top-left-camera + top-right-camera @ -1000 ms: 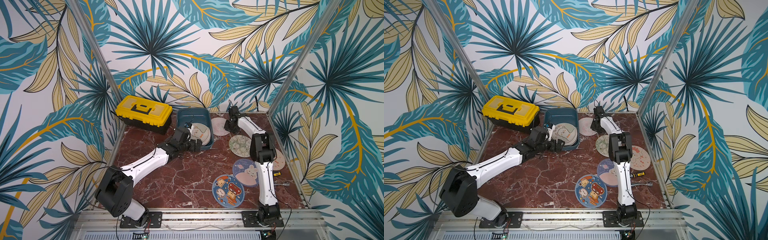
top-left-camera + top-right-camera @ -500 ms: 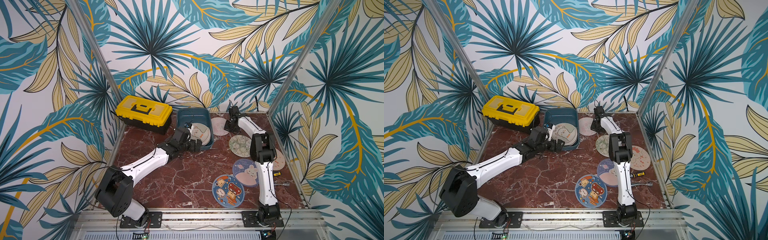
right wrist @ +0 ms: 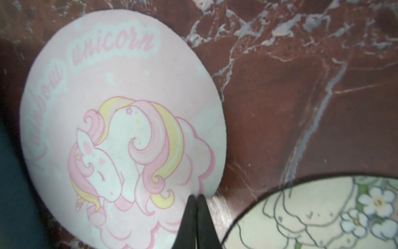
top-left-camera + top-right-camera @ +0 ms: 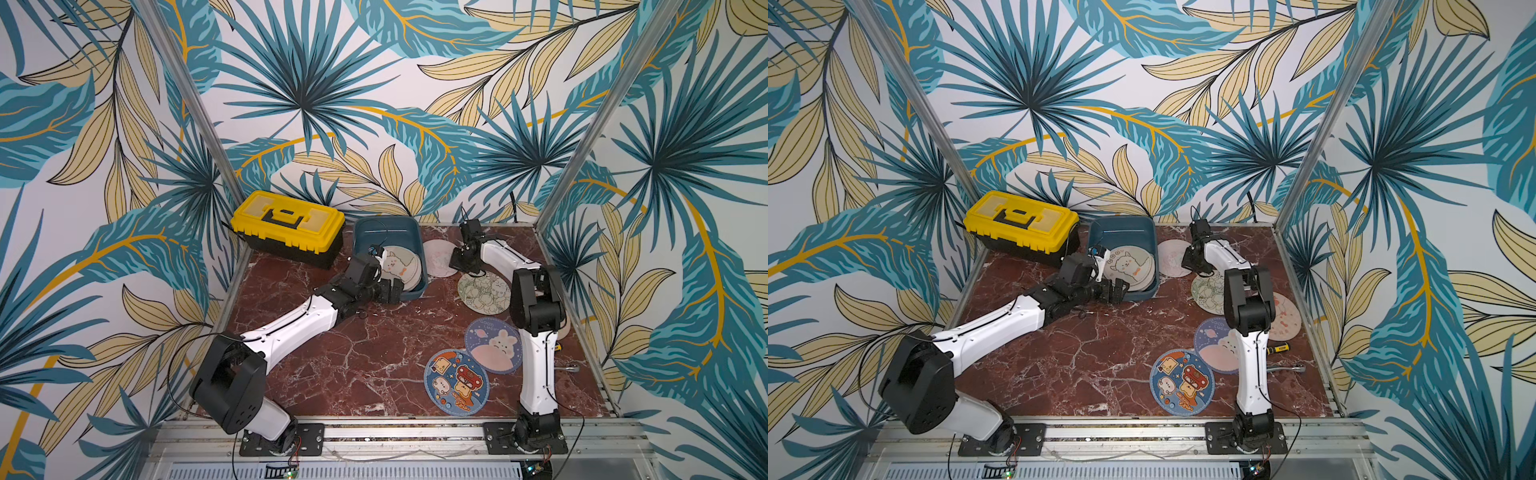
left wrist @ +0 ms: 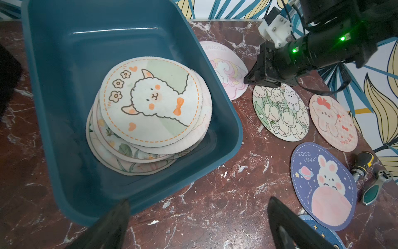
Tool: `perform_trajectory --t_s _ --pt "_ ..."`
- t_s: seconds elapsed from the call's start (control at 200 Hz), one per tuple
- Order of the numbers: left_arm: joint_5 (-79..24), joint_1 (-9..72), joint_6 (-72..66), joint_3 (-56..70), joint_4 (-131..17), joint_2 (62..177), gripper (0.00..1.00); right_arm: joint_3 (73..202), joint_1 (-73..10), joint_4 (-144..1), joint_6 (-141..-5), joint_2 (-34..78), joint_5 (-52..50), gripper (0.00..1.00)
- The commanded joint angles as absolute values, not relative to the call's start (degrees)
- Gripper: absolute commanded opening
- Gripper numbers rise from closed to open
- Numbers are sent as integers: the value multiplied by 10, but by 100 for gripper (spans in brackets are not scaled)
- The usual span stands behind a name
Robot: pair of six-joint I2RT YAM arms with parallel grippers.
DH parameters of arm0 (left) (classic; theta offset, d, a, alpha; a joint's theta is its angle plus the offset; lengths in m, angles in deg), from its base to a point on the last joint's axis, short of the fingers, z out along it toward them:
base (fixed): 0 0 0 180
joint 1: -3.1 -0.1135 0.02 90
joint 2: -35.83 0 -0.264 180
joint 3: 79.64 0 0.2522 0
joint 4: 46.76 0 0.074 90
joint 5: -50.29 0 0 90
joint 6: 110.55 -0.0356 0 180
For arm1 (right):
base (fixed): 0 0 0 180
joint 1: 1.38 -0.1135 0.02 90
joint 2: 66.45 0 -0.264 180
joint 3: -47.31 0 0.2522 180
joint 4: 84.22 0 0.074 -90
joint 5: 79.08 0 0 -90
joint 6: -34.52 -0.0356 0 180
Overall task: Put the coasters into the storage box
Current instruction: Pick up the coaster from the center of the board.
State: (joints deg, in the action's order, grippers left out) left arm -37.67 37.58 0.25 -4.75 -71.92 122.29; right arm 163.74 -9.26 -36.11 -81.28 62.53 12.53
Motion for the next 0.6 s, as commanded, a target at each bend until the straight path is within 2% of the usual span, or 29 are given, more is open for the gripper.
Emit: perform_trajectory --t_s 0.0,0.25,0.596 --pt "-389 377 -6 -65 -715 1206 99 1607 -96 -357 -798 569 123 0" --pt "-415 383 -53 -65 -701 1203 100 1580 -96 -351 -782 494 134 0" --pt "-427 383 -47 -91 -680 1178 100 1584 -114 -329 -759 418 141 0"
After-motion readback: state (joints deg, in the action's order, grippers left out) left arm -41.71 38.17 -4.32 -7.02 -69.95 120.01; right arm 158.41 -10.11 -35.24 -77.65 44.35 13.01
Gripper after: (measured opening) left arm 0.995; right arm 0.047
